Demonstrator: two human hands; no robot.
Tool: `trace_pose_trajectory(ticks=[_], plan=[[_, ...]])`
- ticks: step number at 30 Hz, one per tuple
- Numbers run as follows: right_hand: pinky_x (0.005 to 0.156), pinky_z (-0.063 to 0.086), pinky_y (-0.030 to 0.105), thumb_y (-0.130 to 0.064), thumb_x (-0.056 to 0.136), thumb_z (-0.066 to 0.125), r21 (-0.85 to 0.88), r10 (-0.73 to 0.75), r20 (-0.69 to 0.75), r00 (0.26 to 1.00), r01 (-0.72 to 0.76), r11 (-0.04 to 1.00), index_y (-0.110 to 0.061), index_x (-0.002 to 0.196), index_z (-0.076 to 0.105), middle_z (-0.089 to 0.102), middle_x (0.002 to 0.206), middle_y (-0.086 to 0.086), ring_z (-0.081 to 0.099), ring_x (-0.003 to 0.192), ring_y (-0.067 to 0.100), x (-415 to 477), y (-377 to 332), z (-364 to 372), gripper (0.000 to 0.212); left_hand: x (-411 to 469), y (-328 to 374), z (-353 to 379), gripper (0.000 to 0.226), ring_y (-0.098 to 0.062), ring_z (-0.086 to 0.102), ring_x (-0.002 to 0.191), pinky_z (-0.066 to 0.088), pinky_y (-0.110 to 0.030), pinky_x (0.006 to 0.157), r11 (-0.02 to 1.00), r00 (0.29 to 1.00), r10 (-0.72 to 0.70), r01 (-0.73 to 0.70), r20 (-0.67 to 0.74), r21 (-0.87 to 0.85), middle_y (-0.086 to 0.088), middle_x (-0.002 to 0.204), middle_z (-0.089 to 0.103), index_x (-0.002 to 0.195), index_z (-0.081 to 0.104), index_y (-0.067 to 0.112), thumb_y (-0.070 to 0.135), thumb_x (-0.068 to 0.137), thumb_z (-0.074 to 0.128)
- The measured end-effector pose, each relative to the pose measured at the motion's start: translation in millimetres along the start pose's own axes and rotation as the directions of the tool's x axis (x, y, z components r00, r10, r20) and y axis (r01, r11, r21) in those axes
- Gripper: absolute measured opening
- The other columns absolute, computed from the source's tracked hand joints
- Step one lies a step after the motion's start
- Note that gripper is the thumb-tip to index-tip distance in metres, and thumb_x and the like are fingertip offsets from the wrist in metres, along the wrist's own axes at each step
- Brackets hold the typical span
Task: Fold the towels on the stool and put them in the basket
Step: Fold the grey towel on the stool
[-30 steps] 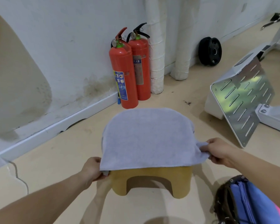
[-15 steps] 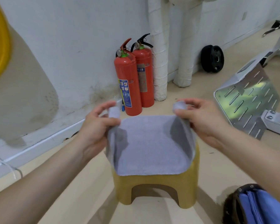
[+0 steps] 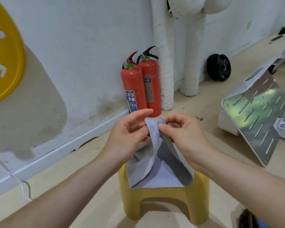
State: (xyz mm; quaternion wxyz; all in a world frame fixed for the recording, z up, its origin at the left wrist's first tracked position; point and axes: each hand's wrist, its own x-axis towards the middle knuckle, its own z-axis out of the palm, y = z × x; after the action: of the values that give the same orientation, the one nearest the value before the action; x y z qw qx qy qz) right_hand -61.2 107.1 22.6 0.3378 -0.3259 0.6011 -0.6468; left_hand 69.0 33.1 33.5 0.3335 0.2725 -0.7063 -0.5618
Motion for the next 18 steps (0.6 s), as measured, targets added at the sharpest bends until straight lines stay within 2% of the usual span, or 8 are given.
trace_pose_trajectory(ticks=[2,4,6,8,11,14,18], plan=[[0.073,0.057,0.027,-0.004,0.084,0.069,-0.008,-0.020,0.027,0.999,0.020,1.000,-0.003,0.088,0.070,0.070,0.085,0.023,0.066,0.073,0.017,-1,-1,1,0.004,2,1,-3,0.025,-0.010,0.069,0.075,0.052,-0.022,0.068,0.994,0.998,0.062,-0.059,-0.023,0.092,-0.001,0.081,0.075,0.099,0.071,0.016,-0.002,0.088,0.059],[0.062,0.055,0.018,-0.002,0.084,0.068,0.038,-0.040,0.071,0.997,0.038,0.999,0.001,0.087,0.068,0.065,0.076,0.024,0.062,0.065,0.010,-3,-4,3,0.004,6,2,-6,0.024,-0.001,0.064,0.072,0.048,-0.017,0.069,0.959,0.989,0.144,-0.130,-0.039,0.250,0.010,0.077,0.072,0.085,0.074,0.023,0.001,0.085,0.064],[0.054,0.049,0.011,0.000,0.085,0.067,0.073,-0.062,0.090,0.994,0.055,0.996,0.003,0.086,0.067,0.061,0.071,0.018,0.059,0.056,0.004,-4,-8,3,0.003,9,3,-11,0.023,0.002,0.059,0.076,0.042,-0.011,0.068,0.861,0.962,0.274,-0.247,0.002,0.445,0.016,0.082,0.066,0.082,0.072,0.032,0.010,0.085,0.067],[0.055,0.049,0.012,-0.002,0.084,0.068,0.061,-0.093,0.077,0.993,0.088,0.994,0.001,0.084,0.067,0.063,0.070,0.019,0.061,0.058,0.005,-3,-10,2,0.003,13,6,-15,0.013,-0.001,0.059,0.083,0.044,-0.013,0.071,0.763,0.932,0.355,-0.337,0.078,0.551,0.014,0.089,0.062,0.083,0.071,0.031,0.021,0.086,0.064],[0.068,0.055,0.023,-0.008,0.082,0.071,-0.009,-0.133,0.061,0.989,0.133,0.991,-0.009,0.079,0.070,0.072,0.073,0.016,0.066,0.067,0.011,-1,-10,0,0.004,14,8,-17,0.012,-0.003,0.065,0.082,0.051,-0.026,0.076,0.727,0.920,0.374,-0.372,0.122,0.577,0.012,0.083,0.071,0.087,0.074,0.020,0.023,0.085,0.062],[0.072,0.056,0.025,-0.006,0.083,0.070,-0.013,-0.146,0.097,0.985,0.148,0.989,-0.013,0.077,0.071,0.074,0.073,0.009,0.068,0.070,0.011,0,-9,0,0.009,13,10,-16,0.007,0.000,0.067,0.077,0.053,-0.022,0.075,0.741,0.908,0.411,-0.384,0.081,0.551,0.013,0.079,0.073,0.086,0.076,0.018,0.014,0.082,0.073],[0.075,0.057,0.022,0.000,0.083,0.068,-0.060,-0.198,0.116,0.973,0.206,0.977,-0.012,0.081,0.072,0.075,0.078,0.006,0.070,0.075,0.011,1,-8,0,0.013,15,11,-16,0.008,-0.001,0.067,0.072,0.053,-0.017,0.071,0.724,0.893,0.447,-0.399,0.057,0.562,0.013,0.078,0.072,0.082,0.076,0.018,0.013,0.076,0.078]])
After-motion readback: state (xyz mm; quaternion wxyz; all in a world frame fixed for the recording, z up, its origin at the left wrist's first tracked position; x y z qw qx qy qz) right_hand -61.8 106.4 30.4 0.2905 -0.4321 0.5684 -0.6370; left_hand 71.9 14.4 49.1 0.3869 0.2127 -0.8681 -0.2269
